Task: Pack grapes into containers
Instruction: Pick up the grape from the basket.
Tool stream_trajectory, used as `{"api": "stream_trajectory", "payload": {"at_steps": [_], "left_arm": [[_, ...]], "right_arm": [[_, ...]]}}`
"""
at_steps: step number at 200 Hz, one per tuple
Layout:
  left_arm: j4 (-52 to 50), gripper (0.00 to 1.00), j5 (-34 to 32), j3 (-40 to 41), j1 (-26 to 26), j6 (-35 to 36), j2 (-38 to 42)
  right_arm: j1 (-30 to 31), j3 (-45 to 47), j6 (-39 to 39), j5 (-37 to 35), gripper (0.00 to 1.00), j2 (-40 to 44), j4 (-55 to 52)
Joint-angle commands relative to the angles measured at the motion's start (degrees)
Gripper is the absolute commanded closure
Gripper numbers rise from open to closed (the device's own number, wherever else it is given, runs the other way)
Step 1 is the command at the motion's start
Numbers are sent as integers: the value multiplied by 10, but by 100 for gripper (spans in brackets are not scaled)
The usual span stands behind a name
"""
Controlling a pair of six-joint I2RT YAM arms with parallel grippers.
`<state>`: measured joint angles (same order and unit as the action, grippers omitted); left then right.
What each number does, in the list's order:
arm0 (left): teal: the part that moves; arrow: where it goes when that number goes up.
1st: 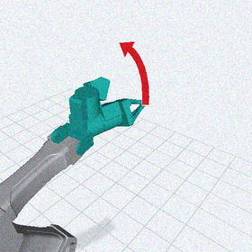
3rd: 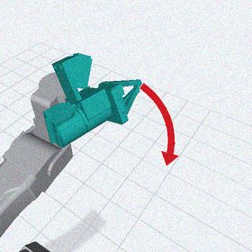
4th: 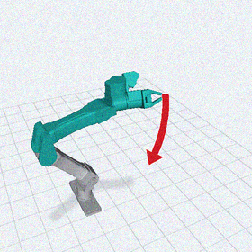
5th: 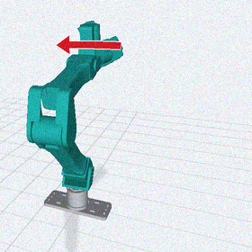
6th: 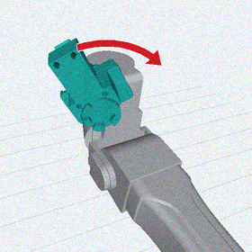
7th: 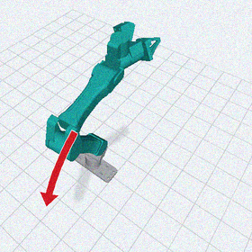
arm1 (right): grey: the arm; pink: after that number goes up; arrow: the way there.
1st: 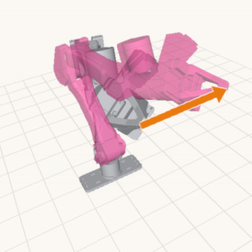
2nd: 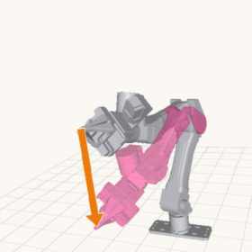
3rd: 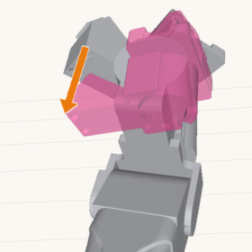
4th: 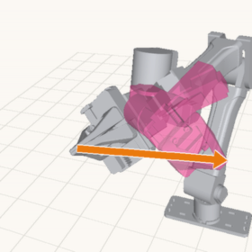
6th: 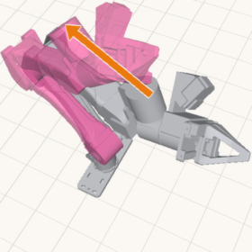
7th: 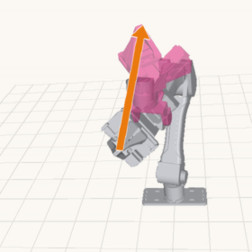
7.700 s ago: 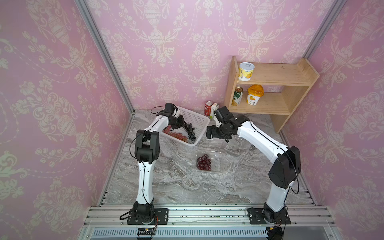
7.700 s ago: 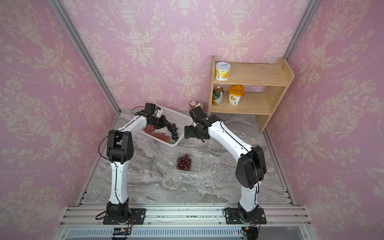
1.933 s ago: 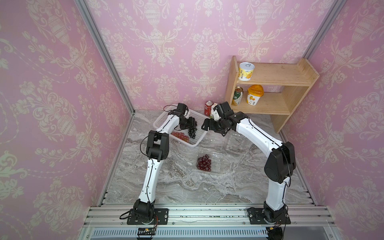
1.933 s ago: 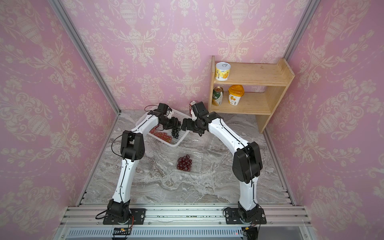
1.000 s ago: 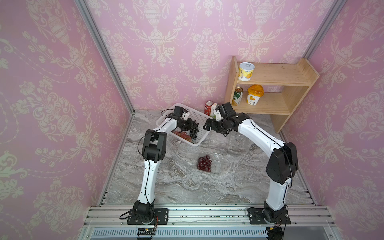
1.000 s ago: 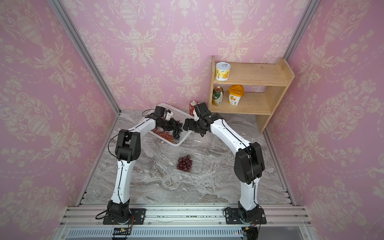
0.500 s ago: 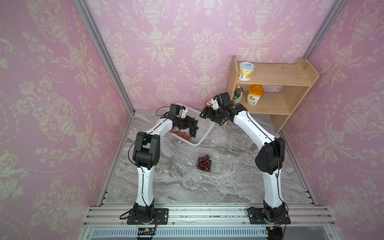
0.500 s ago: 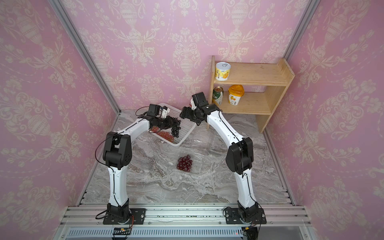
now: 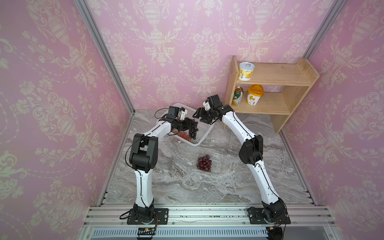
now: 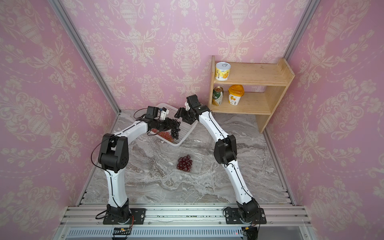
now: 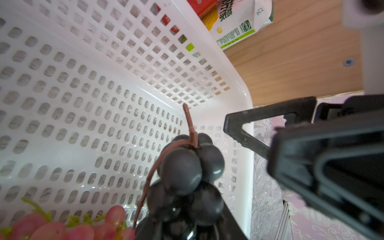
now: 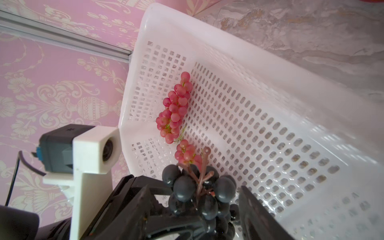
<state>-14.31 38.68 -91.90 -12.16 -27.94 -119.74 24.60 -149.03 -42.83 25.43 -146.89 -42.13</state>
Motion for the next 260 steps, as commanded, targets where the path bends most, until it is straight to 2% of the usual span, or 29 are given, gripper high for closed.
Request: {"api": "stream_trajectory", "payload": {"at_steps": [1, 75, 108, 183, 260], "left_arm": [[10, 66, 16, 4, 5, 14, 29], [10, 66, 15, 9, 4, 21, 34], [10, 66, 15, 6, 3, 20, 30], [12, 65, 16, -3, 2, 17, 21], [12, 66, 16, -1, 1, 18, 20]], "right_arm": [[-8, -25, -32, 27, 35, -22, 29], [-13, -66, -65, 49, 46, -79, 74], [-12, -61, -61, 55, 51, -77, 75], [-12, -33, -50, 62, 71, -57, 77], [-8, -35, -66, 74, 76, -62, 101]]}}
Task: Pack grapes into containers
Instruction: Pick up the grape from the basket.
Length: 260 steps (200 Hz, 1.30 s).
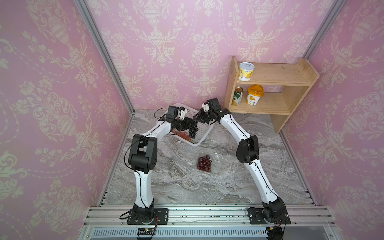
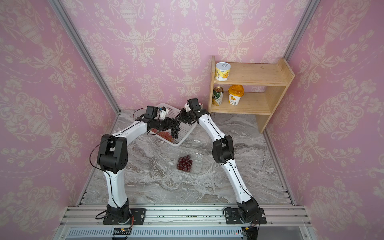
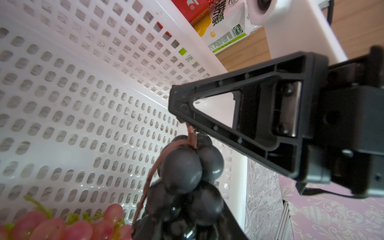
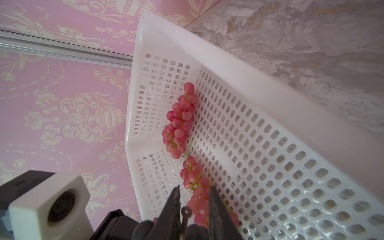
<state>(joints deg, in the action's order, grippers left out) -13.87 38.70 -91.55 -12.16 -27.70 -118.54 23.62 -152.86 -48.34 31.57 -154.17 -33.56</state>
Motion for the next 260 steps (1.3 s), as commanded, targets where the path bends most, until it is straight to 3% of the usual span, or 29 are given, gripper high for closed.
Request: {"api": "stream_trajectory", "payload": {"at_steps": [1, 74, 157, 260], "left_arm": [[8, 66, 16, -5, 1, 15, 8], [7, 65, 14, -7, 0, 15, 7], [8, 65, 13, -9, 0, 16, 5], [-5, 57, 8, -12, 0, 24, -1]], "right_arm": [[2, 3, -11, 13, 76, 11, 16], [5, 3, -17, 15, 83, 4, 23], [7, 7, -17, 14, 100, 7, 23], [-1, 8, -11, -9, 100, 36, 22]]}}
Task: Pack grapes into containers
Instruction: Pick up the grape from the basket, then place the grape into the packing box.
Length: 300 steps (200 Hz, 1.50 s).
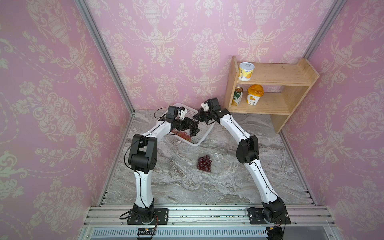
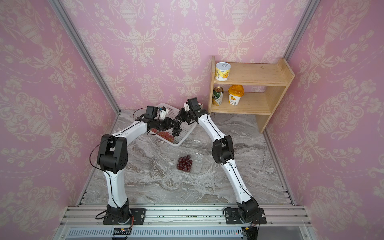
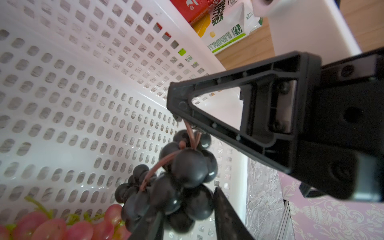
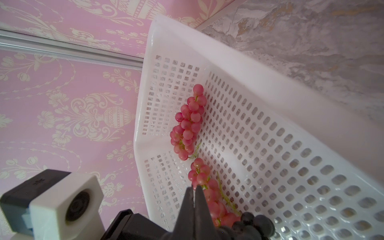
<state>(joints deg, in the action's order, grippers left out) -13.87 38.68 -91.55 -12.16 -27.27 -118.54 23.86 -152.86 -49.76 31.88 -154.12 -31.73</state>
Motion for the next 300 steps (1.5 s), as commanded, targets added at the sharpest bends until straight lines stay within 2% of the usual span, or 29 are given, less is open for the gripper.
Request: {"api": "stream_trajectory", "payload": {"at_steps": [1, 63, 82, 95, 120, 166, 228, 271, 300], "left_arm": [[-5, 57, 8, -11, 0, 20, -1], [-14, 40, -5, 6, 1, 29, 21], [-10, 29, -9, 15, 1, 29, 35], [-10, 13, -10, 19, 1, 28, 46], [-19, 1, -10, 16, 1, 31, 66], [-31, 1, -22, 41, 8, 44, 124], [51, 1, -44, 125, 30, 1, 232], [59, 1, -54, 137, 30, 1, 266], [78, 1, -58, 155, 30, -9, 284]], "right_arm": [[-4, 8, 4, -12, 100, 36, 4], [-12, -14, 31, -29, 100, 53, -27], [-12, -16, 39, -31, 100, 62, -38], [-13, -16, 44, -34, 100, 69, -44], [-13, -14, 55, -35, 100, 82, -57], [-13, -4, 80, -39, 100, 121, -81], [-12, 14, 128, -36, 100, 211, -142], [-2, 104, 171, -61, 100, 340, -171], [10, 214, 193, -88, 100, 440, -183]]}}
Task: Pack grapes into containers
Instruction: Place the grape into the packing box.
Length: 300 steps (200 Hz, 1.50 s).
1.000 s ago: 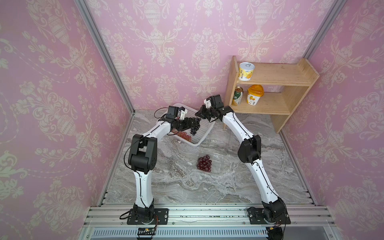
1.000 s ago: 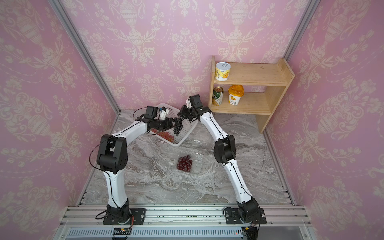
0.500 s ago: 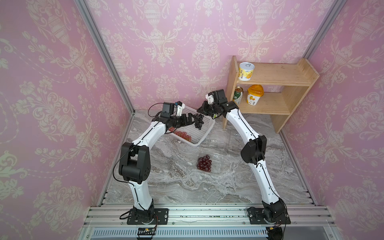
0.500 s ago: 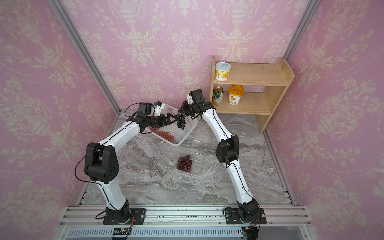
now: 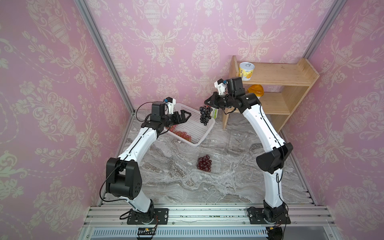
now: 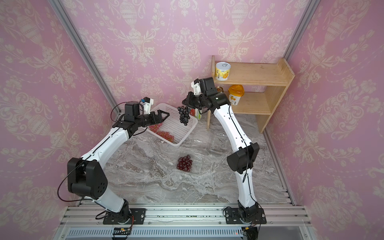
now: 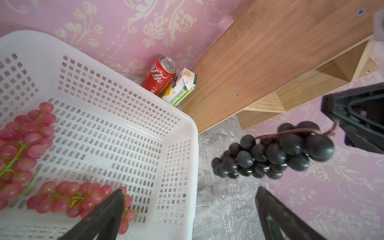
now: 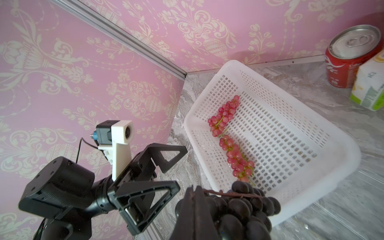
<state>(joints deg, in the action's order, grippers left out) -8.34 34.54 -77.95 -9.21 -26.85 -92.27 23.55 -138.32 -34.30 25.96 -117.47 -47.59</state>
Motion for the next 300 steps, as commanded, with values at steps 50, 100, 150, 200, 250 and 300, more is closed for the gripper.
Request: {"api": "stream_trajectory", "payload": {"at_steps": [50, 100, 150, 200, 250, 300], "left_arm": [[53, 1, -11, 44, 1, -32, 28], [68, 1, -5, 58, 0, -40, 27], [82, 1, -1, 70, -2, -51, 24], [72, 1, -8, 77, -2, -44, 28], [77, 1, -10, 83, -2, -49, 28], [77, 1, -11, 87, -5, -49, 28]], "right_arm": [[31, 365, 30, -62, 100, 255, 37], [51, 559, 19, -74, 100, 354, 73], [56, 651, -13, -76, 100, 375, 121], [65, 697, -17, -76, 100, 358, 147], [65, 747, -17, -81, 100, 310, 185], [65, 746, -6, -108, 100, 259, 196]]}}
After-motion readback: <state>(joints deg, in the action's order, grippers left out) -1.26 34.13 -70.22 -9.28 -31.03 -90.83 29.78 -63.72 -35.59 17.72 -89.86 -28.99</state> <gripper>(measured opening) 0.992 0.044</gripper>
